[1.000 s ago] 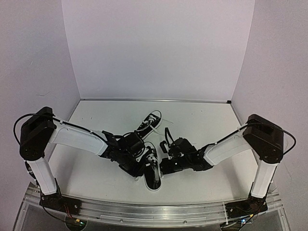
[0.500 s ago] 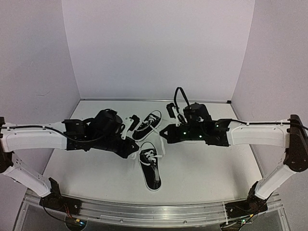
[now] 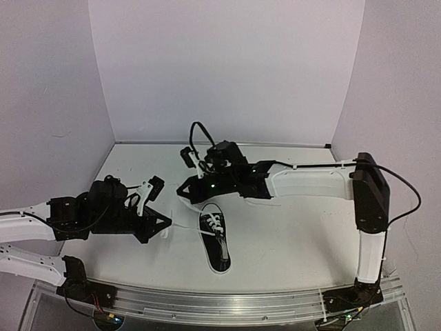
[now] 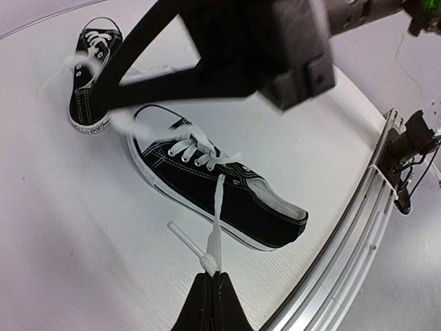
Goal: Tie the shoes
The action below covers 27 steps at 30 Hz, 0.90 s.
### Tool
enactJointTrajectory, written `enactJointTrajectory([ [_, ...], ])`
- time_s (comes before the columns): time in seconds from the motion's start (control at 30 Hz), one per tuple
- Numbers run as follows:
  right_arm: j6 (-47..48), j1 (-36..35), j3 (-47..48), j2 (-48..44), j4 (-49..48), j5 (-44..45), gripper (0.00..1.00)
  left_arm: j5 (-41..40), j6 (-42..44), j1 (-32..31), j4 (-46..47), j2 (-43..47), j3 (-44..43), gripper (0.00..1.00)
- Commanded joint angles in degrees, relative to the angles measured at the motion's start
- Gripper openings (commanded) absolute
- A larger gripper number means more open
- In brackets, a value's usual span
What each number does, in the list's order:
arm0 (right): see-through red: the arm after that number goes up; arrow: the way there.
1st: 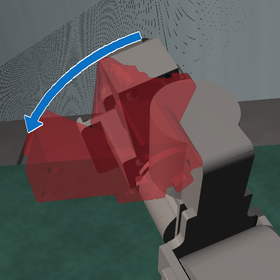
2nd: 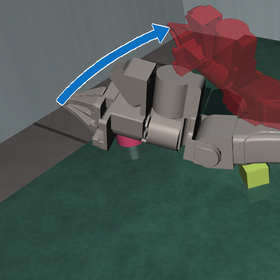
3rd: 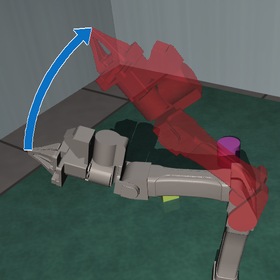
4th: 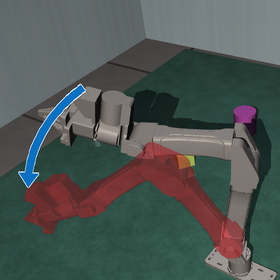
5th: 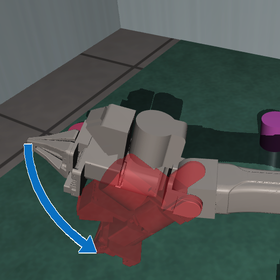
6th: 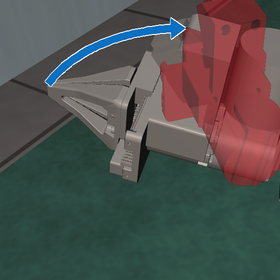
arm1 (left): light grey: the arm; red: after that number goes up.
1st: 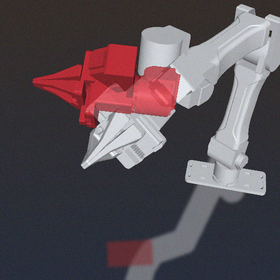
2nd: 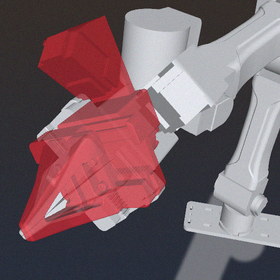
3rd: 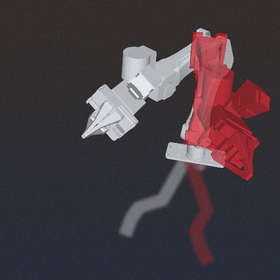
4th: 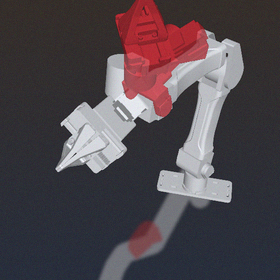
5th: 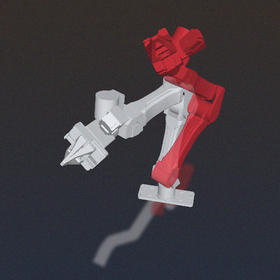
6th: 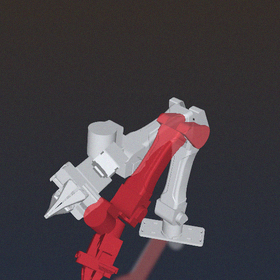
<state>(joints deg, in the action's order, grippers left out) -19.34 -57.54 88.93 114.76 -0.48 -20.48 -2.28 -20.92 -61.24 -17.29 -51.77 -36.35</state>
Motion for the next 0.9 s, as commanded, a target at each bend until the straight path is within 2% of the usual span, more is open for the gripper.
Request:
enactJointTrajectory([
  [0.0,-0.1,-3.9,7.2,7.5,0.0,-4.9,0.00,2.1,1.1,-0.5,3.9,2.3,0.7,0.00],
  [0.07,-0.7,-4.6,9.2,9.2,0.0,-6.5,0.03,4.3,0.7,-0.7,4.1,2.8,1.1,0.00],
  [0.13,-1.2,-4.5,9.4,8.7,0.1,-6.3,0.23,4.9,0.4,-0.8,4.0,3.2,1.6,0.00],
  [0.23,-1.1,-3.3,7.2,4.9,0.3,-4.7,0.47,4.8,0.3,-0.8,3.2,3.7,2.1,0.00],
  [0.4,-0.9,0.9,-0.8,-3.1,0.5,-5.1,0.58,3.6,1.2,-0.8,2.9,2.3,1.8,0.00],
  [0.47,-0.1,2.5,-4.2,-6.0,0.5,-6.0,0.59,2.9,1.8,-0.8,2.8,0.5,1.1,0.00],
  [0.57,3.9,4.0,-9.4,-10.0,2.9,-7.1,0.54,-3.6,0.9,-0.7,2.0,-3.5,-1.0,0.00],
  [0.63,6.6,4.2,-12.0,-11.9,4.9,-7.0,0.50,-5.1,-0.1,-0.1,2.5,-7.1,-2.6,0.00],
  [0.87,13.7,4.0,-19.9,-16.3,6.6,-8.1,0.42,7.2,-5.6,9.9,8.3,-20.0,-8.5,0.00],
])
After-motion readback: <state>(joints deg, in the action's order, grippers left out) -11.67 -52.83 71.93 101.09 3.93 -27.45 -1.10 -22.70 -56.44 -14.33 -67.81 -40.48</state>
